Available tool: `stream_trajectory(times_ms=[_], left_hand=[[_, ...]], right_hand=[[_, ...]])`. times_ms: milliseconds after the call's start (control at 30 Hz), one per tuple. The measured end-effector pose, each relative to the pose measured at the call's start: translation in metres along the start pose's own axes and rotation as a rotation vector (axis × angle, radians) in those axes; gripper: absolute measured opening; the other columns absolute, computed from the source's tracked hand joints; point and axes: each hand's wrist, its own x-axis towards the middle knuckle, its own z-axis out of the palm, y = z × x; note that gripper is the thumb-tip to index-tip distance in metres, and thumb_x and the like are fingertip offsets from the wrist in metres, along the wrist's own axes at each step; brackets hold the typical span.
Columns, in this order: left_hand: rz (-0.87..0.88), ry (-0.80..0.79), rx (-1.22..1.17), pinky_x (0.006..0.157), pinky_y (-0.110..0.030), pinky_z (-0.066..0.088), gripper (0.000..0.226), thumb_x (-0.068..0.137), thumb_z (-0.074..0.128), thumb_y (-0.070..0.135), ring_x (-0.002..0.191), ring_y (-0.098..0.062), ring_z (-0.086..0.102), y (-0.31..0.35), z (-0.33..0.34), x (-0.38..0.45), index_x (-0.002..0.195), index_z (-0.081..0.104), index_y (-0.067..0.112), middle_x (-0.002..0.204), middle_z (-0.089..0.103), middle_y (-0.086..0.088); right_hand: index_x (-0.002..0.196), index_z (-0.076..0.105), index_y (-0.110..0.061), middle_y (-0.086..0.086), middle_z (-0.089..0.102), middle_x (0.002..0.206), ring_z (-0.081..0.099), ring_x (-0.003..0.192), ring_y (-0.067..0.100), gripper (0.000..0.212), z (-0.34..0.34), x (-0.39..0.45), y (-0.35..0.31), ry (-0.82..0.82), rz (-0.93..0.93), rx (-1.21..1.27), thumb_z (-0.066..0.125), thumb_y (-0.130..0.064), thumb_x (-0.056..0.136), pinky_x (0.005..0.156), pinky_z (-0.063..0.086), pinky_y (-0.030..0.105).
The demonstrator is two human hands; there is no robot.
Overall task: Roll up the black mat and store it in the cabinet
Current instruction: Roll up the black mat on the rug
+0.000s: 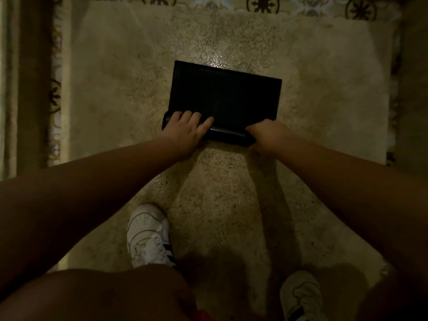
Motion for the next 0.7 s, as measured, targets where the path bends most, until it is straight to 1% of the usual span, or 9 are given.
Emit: stream_trajectory(times_ms=[133,200,300,367,433,500,567,633,700], left_hand=[[-0.003,-0.008,-0.060,0.109,-0.053,0.026,0.082,0.083,0.055,0.041,0.129,-0.033,0.035,0.007,0.004,-0.010,0.147,0.010,0.017,0.142,0.036,-0.014],[-0.029,-0.011,-0.103,0.111,-0.056,0.022,0.080,0.084,0.053,0.043,0.130,-0.033,0.032,0.012,0.004,-0.016,0.148,0.012,0.016,0.143,0.034,-0.014],[-0.103,-0.028,-0.190,0.111,-0.060,0.022,0.079,0.084,0.053,0.047,0.128,-0.035,0.034,0.026,0.000,-0.020,0.146,0.016,0.015,0.140,0.037,-0.015],[-0.179,-0.060,-0.240,0.110,-0.065,0.019,0.086,0.083,0.053,0.051,0.133,-0.036,0.028,0.039,-0.003,-0.022,0.147,0.011,0.012,0.144,0.032,-0.016],[-0.191,-0.084,-0.255,0.107,-0.072,0.011,0.095,0.084,0.049,0.055,0.142,-0.037,0.012,0.051,-0.004,-0.027,0.150,-0.004,0.011,0.155,0.015,-0.016],[-0.115,-0.081,-0.225,0.102,-0.077,0.006,0.102,0.083,0.050,0.060,0.143,-0.042,0.000,0.059,0.000,-0.034,0.148,-0.017,0.021,0.159,0.001,-0.014],[-0.069,-0.101,-0.180,0.101,-0.078,0.004,0.110,0.078,0.055,0.064,0.142,-0.045,-0.004,0.059,0.002,-0.037,0.145,-0.025,0.029,0.159,-0.007,-0.014],[-0.092,-0.153,-0.194,0.101,-0.078,0.001,0.114,0.076,0.057,0.067,0.142,-0.044,-0.008,0.057,0.002,-0.032,0.141,-0.031,0.034,0.158,-0.012,-0.011],[-0.123,-0.196,-0.203,0.102,-0.077,-0.002,0.115,0.075,0.057,0.068,0.142,-0.043,-0.009,0.056,0.000,-0.025,0.139,-0.033,0.037,0.158,-0.013,-0.009]], right_hand=[[0.126,0.059,-0.014,0.010,0.064,0.114,0.061,0.101,0.028,0.058,0.005,0.000,-0.003,-0.115,-0.027,0.008,0.074,-0.046,0.080,0.083,0.054,0.041],[0.130,0.057,-0.014,0.010,0.064,0.119,0.060,0.105,0.028,0.064,0.005,0.001,-0.003,-0.130,-0.029,0.021,0.075,-0.047,0.078,0.087,0.054,0.042],[0.138,0.052,-0.016,0.010,0.061,0.126,0.057,0.112,0.029,0.077,-0.005,0.008,0.000,-0.182,-0.045,0.023,0.079,-0.048,0.073,0.090,0.051,0.039],[0.142,0.047,-0.016,0.010,0.057,0.133,0.053,0.119,0.031,0.085,-0.014,0.014,0.002,-0.232,-0.063,0.003,0.081,-0.048,0.071,0.093,0.048,0.038],[0.142,0.046,-0.016,0.011,0.054,0.137,0.050,0.123,0.032,0.087,-0.019,0.021,0.003,-0.274,-0.079,-0.013,0.082,-0.049,0.069,0.095,0.045,0.038],[0.138,0.050,-0.017,0.010,0.055,0.132,0.051,0.118,0.031,0.086,-0.021,0.028,0.005,-0.295,-0.082,-0.006,0.084,-0.048,0.066,0.092,0.047,0.038],[0.130,0.054,-0.018,0.009,0.057,0.123,0.054,0.106,0.028,0.082,-0.021,0.033,0.005,-0.295,-0.087,-0.014,0.087,-0.048,0.061,0.082,0.049,0.037],[0.122,0.054,-0.016,0.009,0.056,0.117,0.052,0.095,0.025,0.079,-0.022,0.037,0.004,-0.311,-0.093,-0.036,0.087,-0.050,0.059,0.074,0.046,0.036],[0.122,0.055,-0.015,0.009,0.056,0.117,0.050,0.094,0.024,0.079,-0.023,0.041,0.005,-0.332,-0.101,-0.038,0.086,-0.052,0.059,0.073,0.045,0.036]])
